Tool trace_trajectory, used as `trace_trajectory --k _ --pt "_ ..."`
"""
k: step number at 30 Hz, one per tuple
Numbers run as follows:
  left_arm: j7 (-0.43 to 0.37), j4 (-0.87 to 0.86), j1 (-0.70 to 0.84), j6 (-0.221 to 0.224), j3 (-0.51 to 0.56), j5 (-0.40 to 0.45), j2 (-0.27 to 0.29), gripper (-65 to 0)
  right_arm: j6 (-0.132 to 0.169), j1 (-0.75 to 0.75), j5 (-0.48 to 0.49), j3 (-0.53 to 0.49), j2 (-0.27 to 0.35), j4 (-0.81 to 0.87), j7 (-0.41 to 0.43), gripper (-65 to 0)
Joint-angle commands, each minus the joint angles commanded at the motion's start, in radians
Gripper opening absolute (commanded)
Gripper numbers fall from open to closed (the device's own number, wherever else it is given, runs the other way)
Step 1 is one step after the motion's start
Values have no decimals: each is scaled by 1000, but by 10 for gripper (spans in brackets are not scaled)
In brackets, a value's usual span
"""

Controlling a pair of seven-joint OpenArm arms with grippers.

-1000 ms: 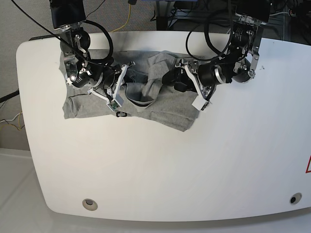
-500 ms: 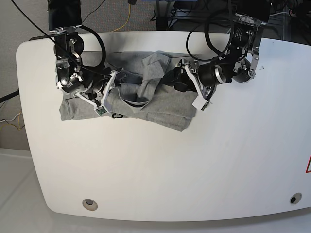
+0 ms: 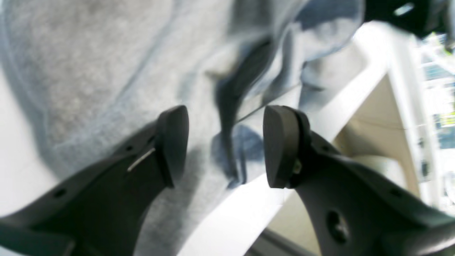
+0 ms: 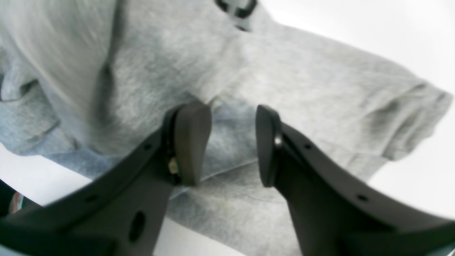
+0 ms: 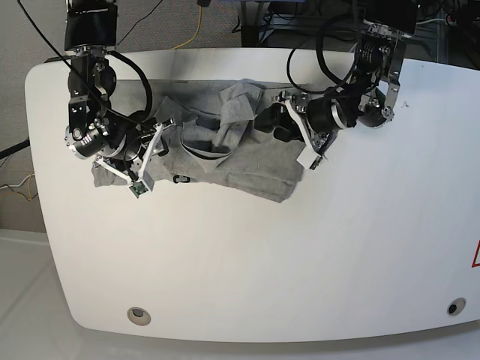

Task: Fold the T-shirt properly
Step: 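Drag the held shirt end with the right gripper away from the left gripper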

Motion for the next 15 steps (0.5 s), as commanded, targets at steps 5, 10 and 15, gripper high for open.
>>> trace_trajectory --k 5,10,15 --pt "-43 -2 14 -44 0 37 0 -336 0 -8 0 0 5 38 -3 -412" --pt "-86 -32 32 -54 2 126 2 -336 0 -11 0 0 6 46 -5 -412" --pt "-150 -112 32 -54 28 183 14 -336 0 -12 0 0 6 46 -5 -412"
